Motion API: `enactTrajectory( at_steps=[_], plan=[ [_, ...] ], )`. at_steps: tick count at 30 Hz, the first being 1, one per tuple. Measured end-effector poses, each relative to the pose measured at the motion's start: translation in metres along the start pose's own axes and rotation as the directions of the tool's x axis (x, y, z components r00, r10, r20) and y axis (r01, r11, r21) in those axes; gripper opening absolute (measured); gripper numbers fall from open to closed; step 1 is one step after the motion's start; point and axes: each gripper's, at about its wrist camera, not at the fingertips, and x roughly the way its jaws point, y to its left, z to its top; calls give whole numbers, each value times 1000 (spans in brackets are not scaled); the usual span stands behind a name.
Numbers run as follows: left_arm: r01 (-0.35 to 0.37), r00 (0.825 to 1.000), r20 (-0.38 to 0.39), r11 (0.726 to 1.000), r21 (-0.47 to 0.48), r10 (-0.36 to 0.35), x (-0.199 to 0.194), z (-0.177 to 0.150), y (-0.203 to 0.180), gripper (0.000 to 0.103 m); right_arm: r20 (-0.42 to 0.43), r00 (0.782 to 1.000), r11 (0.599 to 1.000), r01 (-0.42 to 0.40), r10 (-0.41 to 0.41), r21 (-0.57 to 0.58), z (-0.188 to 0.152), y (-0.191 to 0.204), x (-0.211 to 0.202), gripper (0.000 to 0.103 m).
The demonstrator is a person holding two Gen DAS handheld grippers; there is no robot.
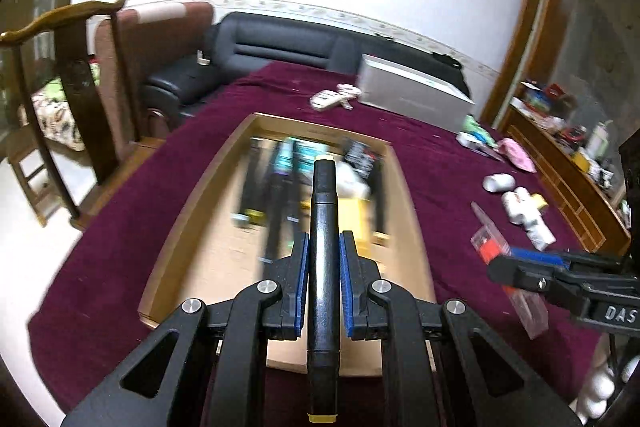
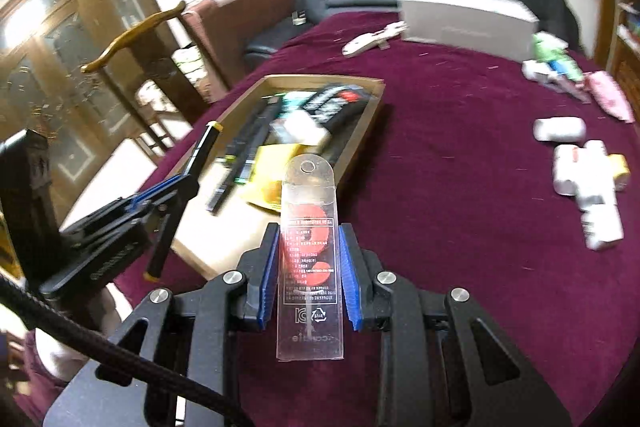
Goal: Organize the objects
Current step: 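Carry the black marker and clear pack into the box and open both tools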
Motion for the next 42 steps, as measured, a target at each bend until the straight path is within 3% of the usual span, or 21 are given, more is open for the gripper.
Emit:
enactTrajectory(
  at_steps=[5,10,24,35,37,39,42],
  plan=[
    [-60,998,-29,998,13,60,17,10,30,12,-79,991,993,-110,112,38,13,25,48,26],
    [-65,995,-78,998,-8,64,42,14,48,12,-150,976,984,-147,161,98,18,36,91,26],
    [-81,985,-154,997,-22,76,71,7,62,12,-214,971,993,-91,105,75,12,46,130,26],
    [-87,990,-109,996,-30,84,57,12,57,14,-177,983,999,-45,48,20,8,53,125,31],
    [-99,991,-88,995,-21,97,46,16,52,19,-152,987,999,-42,42,5,9,54,117,31],
    [-122,991,-57,992,-9,122,33,19,45,36,-118,992,999,-39,37,-11,10,56,105,35],
    [-171,985,8,985,17,171,10,22,30,45,-64,998,999,-23,20,-38,10,59,88,47]
  ],
)
